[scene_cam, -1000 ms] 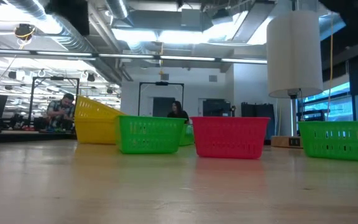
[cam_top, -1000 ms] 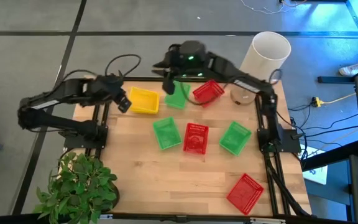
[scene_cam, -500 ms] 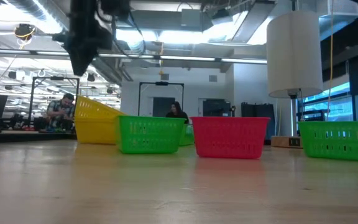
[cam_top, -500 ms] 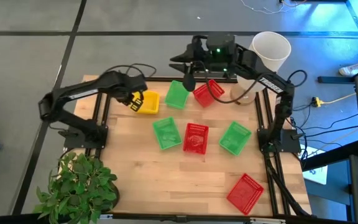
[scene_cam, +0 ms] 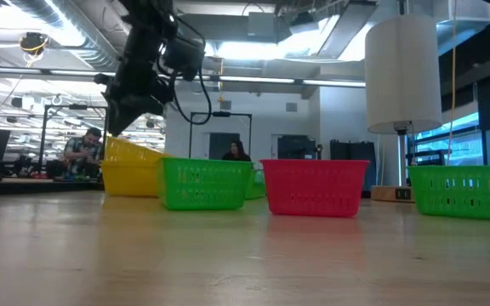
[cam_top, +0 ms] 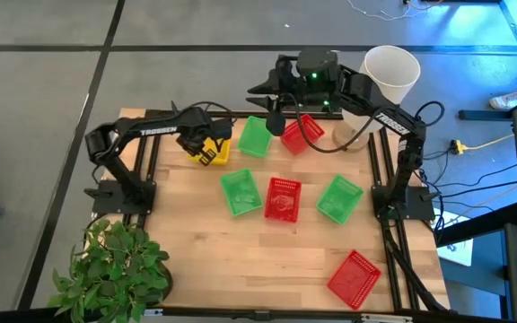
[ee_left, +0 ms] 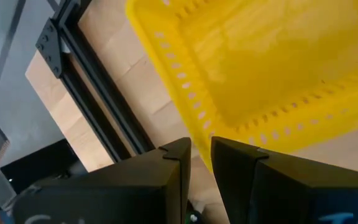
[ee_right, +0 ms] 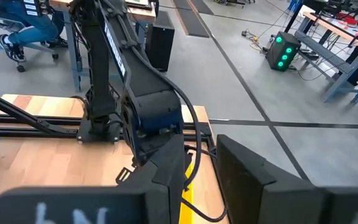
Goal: Stack baskets by color
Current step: Stack the bottom yellow bin on top of the top yellow bins, then stack the right green bin on top of the top green bin
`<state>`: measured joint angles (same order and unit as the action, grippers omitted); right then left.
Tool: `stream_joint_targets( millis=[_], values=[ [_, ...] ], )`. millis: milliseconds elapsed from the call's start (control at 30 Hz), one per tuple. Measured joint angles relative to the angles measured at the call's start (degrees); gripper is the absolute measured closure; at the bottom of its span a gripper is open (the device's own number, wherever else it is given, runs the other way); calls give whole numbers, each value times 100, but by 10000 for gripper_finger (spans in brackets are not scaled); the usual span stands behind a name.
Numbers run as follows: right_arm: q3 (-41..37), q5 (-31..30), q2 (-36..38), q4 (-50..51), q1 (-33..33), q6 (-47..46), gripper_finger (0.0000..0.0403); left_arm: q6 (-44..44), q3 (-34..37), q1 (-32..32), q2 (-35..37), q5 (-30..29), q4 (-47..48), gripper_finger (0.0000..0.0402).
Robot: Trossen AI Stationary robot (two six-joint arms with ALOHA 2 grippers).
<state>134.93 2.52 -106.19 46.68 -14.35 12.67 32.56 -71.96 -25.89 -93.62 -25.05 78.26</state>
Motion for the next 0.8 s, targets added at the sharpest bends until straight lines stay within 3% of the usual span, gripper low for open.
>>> stream_joint_targets(
  millis=[267, 367, 533, 800],
  values=[
    [-2, 0, 0, 0, -2, 7, 307, -432, 0, -100, -7, 299, -229, 347],
    [-2, -2, 0, 29, -2, 166, 307, -492, -1, -74, 28, 111, -240, 347],
    [-10, -93, 219, 755, -2, 391, 307, -513, -238, 147, 780, 135, -221, 347],
    [-4, -1023, 614, 2692, 167, 101, 307, -619, -372, 767, 2184, 229, -482, 347]
  ],
)
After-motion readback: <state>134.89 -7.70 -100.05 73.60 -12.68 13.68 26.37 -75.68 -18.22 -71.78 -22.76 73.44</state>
